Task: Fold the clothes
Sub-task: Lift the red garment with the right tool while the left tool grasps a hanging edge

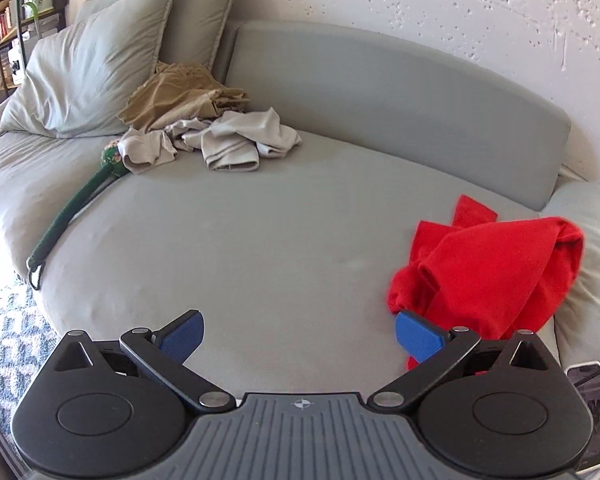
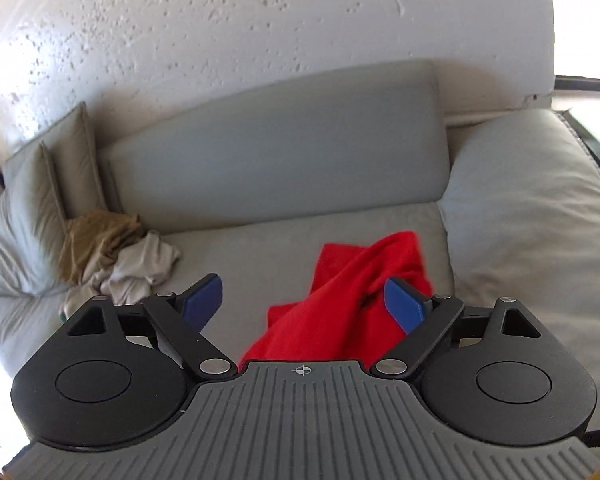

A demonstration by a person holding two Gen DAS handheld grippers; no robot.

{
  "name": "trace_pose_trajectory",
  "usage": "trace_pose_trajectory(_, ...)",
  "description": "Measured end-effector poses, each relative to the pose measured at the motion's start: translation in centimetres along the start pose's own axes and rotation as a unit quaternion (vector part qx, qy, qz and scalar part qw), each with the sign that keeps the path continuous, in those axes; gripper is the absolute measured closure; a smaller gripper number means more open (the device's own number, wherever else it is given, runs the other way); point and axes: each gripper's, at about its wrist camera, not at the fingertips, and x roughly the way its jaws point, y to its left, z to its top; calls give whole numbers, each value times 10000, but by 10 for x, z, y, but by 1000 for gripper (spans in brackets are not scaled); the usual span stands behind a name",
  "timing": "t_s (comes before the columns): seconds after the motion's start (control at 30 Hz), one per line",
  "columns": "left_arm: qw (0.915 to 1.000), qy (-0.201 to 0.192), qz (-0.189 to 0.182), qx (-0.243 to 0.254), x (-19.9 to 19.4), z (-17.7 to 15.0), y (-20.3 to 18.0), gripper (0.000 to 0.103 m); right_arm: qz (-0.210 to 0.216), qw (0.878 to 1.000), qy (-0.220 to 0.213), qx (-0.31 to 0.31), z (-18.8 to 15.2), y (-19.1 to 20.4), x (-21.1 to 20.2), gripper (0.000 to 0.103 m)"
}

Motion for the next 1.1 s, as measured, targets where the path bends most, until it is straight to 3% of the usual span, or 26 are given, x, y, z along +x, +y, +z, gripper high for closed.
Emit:
trace_pose_trajectory(0.13,9994,251,-135,190,13,-16,-11,1,330,9955,889,52,-39,-21,28,22)
trace_pose_trajectory(0.3,9972,492,-290,483,30,-29,-27,1,426,9853,1588,454,-86,-46,67,27)
trace_pose_trajectory(0.43,9959,546,-286,655,37,-28,-38,1,540,9816,1820,181,-103,-27,102,21)
trace_pose_trajectory(0.57,9957,531,-289,700,38,-25,-40,1,224,9820,1812,-488,-108,-8,133,22)
trace_pose_trajectory(0.6,9958,522,-278,704,38,-25,-40,1,48,9825,1738,-670,-110,-5,139,25)
trace_pose_trajectory(0.63,9958,517,-263,707,37,-25,-40,1,-58,9843,1587,-767,-109,-5,141,41)
trace_pose_trajectory(0.67,9959,507,-248,709,36,-25,-39,1,-103,9867,1405,-808,-108,-7,141,77)
trace_pose_trajectory(0.7,9960,493,-241,704,36,-24,-39,1,-98,9892,1247,-761,-105,-10,140,95)
trace_pose_trajectory(0.87,9968,376,-318,632,29,-20,-40,1,472,9983,334,-65,-45,-30,88,94)
trace_pose_trajectory(1.0,9966,34,-624,539,10,-14,-44,2,1224,9909,-413,374,5,-39,11,94)
trace_pose_trajectory(1.1,9928,-313,-1014,552,-12,-8,-53,1,1565,9823,-966,355,26,-37,-50,94)
